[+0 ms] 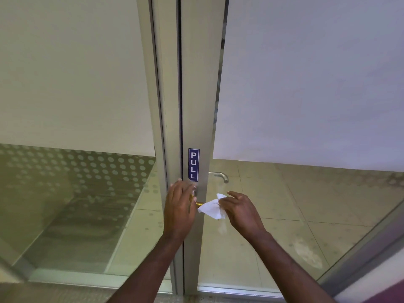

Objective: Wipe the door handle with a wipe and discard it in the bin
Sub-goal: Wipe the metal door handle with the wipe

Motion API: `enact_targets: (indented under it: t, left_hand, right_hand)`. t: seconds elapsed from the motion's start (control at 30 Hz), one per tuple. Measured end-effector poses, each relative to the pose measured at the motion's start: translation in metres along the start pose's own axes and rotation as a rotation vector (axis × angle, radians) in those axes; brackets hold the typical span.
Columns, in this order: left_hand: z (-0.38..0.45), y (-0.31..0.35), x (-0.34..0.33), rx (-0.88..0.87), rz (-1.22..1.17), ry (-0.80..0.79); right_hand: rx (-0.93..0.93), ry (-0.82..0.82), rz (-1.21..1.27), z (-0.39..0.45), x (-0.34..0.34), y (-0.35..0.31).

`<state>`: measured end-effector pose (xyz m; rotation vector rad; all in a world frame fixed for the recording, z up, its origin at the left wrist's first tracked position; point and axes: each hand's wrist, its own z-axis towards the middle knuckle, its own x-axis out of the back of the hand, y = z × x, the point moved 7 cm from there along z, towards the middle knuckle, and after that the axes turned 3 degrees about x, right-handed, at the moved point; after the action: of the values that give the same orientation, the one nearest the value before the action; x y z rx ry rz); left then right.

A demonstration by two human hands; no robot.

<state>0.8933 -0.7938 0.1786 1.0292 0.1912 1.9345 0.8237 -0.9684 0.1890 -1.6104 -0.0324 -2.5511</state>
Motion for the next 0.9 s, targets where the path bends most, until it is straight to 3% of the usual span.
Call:
enact_targets:
  t: [0.23,0.5,0.7,0.9]
  left_hand:
    - [0.027,-0.009,0.016,-0.097,0.188,-0.088]
    - [0.053,-0.025,0.013,-0.087,0.313,-0.186]
    - [0.053,-0.022,0.013,-0.093,0.304,-0.194]
    - [0.054,-0.014,0.013,-0.057,0.281,-0.231]
  right_hand:
    - [-0.091,-0.125,-0.111,0.009,-0.02,-0.015]
    - [-0.265,-0.314,-0.161,0.043,-0.047,-0.085]
    - [-0.224,-0.242,-0.257,0.023,-0.045,-0.05]
    - [-0.319,-0.282,-0.177,0.065,-0.053,-0.088]
